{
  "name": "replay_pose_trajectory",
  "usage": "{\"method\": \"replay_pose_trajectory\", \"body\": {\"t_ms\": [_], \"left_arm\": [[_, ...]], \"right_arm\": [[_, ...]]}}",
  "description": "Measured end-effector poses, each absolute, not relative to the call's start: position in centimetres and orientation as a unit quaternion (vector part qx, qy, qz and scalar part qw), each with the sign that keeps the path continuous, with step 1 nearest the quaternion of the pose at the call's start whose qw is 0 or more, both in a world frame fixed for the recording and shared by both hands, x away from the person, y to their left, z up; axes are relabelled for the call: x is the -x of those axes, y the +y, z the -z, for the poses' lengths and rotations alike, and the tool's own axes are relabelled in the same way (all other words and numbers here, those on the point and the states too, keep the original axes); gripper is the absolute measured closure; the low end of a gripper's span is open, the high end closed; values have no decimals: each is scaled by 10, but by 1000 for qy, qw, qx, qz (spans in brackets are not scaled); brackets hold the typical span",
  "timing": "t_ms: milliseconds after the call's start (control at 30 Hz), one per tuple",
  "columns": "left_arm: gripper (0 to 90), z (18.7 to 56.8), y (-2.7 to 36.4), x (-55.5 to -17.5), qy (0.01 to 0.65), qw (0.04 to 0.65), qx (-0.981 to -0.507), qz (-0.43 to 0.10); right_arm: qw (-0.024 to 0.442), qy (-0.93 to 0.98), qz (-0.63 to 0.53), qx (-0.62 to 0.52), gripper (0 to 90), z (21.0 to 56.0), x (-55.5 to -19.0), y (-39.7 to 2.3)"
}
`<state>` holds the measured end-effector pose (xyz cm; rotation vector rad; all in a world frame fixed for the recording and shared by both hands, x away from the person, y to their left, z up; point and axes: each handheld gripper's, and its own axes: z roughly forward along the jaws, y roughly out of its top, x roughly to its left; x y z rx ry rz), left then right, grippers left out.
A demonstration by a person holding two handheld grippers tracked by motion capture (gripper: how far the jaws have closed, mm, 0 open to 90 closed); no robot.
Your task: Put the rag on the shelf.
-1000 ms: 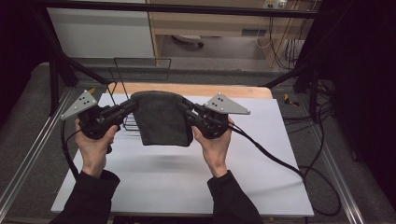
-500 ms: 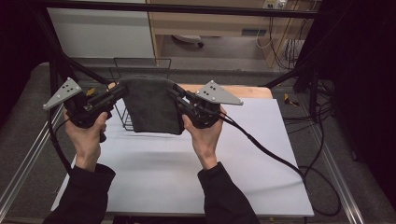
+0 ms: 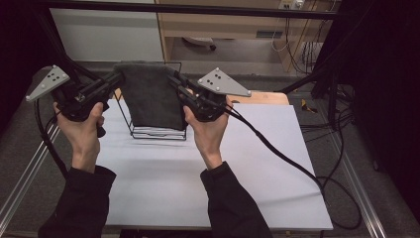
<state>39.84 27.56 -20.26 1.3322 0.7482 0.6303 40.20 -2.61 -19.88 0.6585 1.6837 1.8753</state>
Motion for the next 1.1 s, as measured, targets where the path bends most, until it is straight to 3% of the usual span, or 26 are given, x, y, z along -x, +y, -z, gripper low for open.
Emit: {"method": "replay_pose_trajectory", "body": {"t_ms": [1100], "left_arm": [[810,142,295,-431,336,697,-549,-316]], "right_arm": [[293,603,-707,-225,810,131,-439,6]]}}
